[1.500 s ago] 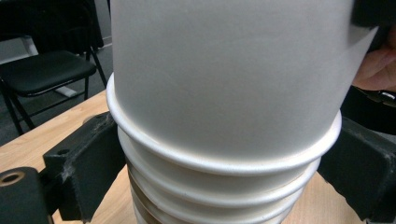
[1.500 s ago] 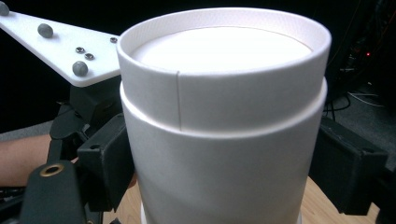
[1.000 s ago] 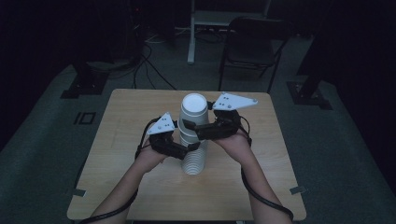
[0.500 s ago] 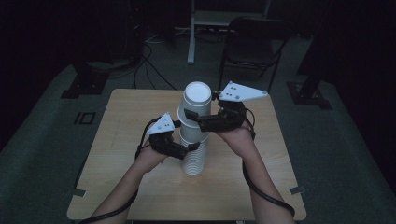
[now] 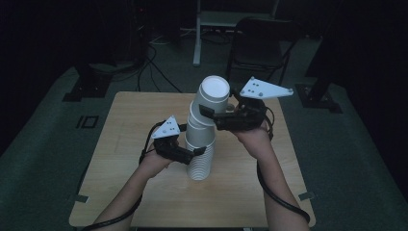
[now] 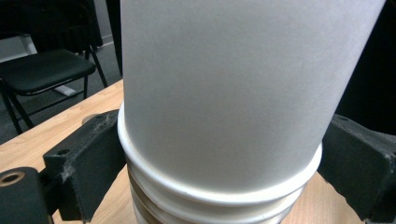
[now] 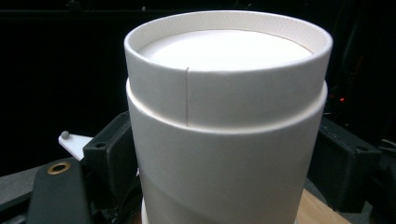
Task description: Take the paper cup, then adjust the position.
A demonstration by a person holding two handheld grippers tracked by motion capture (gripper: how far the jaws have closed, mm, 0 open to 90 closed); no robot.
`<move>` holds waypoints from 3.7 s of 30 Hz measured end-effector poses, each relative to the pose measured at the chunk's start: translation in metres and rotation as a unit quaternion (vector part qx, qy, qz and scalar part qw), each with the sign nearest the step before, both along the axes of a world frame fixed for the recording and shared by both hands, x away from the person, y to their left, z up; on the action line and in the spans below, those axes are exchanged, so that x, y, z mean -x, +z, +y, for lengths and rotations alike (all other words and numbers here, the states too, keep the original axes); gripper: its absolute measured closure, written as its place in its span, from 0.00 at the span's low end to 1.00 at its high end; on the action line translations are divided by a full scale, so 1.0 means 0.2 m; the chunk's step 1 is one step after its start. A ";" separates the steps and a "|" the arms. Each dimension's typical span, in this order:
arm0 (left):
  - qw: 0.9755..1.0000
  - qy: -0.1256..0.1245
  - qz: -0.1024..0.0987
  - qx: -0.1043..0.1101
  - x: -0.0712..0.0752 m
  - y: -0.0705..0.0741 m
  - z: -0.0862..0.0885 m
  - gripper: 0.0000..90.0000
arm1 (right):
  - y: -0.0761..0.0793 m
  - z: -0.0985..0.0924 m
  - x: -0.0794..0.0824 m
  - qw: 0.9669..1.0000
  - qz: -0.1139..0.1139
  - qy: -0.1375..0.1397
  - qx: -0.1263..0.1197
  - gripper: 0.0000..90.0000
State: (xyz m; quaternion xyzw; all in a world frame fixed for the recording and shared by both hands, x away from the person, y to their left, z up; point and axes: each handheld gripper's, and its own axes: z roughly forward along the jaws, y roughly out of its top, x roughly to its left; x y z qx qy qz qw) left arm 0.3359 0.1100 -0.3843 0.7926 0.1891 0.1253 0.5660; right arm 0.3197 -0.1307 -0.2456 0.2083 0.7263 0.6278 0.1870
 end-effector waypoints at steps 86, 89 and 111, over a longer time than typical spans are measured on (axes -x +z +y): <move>0.996 0.021 0.052 0.065 0.20 -0.24 0.28 0.06 | -0.82 -0.54 0.19 0.989 0.105 -0.104 0.028 0.21; 0.996 0.016 0.064 0.059 0.23 -0.30 0.28 0.06 | -0.83 -0.54 0.20 0.988 0.106 -0.105 0.028 0.21; 0.991 -0.062 0.120 0.023 0.33 -0.54 -0.01 0.06 | -0.80 -0.52 0.31 0.992 0.091 -0.083 0.024 0.21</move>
